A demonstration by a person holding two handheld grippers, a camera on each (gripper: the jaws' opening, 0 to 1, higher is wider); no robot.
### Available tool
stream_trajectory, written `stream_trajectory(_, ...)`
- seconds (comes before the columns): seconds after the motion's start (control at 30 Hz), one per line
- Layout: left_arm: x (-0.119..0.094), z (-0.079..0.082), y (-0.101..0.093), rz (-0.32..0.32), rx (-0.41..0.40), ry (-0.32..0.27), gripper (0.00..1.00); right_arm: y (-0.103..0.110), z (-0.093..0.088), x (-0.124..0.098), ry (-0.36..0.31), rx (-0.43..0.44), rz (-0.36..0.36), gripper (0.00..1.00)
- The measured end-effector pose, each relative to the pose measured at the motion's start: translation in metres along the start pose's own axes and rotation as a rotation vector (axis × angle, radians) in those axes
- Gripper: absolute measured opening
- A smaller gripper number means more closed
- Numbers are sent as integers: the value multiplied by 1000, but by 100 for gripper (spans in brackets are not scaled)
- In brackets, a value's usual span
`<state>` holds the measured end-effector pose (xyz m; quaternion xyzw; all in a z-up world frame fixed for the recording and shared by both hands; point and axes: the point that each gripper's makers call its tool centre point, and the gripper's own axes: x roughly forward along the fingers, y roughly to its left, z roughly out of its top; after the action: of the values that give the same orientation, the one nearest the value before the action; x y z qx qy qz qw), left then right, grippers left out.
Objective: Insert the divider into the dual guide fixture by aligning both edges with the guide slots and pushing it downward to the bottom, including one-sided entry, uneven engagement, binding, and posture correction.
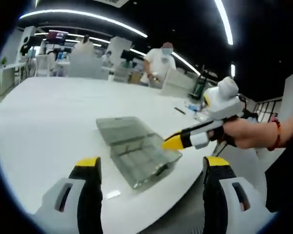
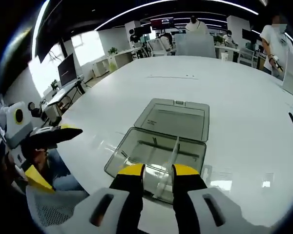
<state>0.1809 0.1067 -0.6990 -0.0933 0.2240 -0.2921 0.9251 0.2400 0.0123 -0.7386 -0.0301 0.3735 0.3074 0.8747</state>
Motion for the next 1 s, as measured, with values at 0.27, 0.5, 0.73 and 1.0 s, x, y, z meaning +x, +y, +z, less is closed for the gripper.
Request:
stream_trajectory(0.27,3,-7,8,98,-7,45,81,-2,4,-19,-41,23,50,19)
stream_trajectory(0.5,-6,-2,16,122,12,38,80,-9,8,-38,-79,33,36,20)
stream_trajectory(0.73,-12,-5,21,104,43,51,79,-8,7,-53,-111,40,-6,20)
stream_trajectory(1.0,-13,-13,36,159,39,82,76,-3,6,-54,-123,32,11,21)
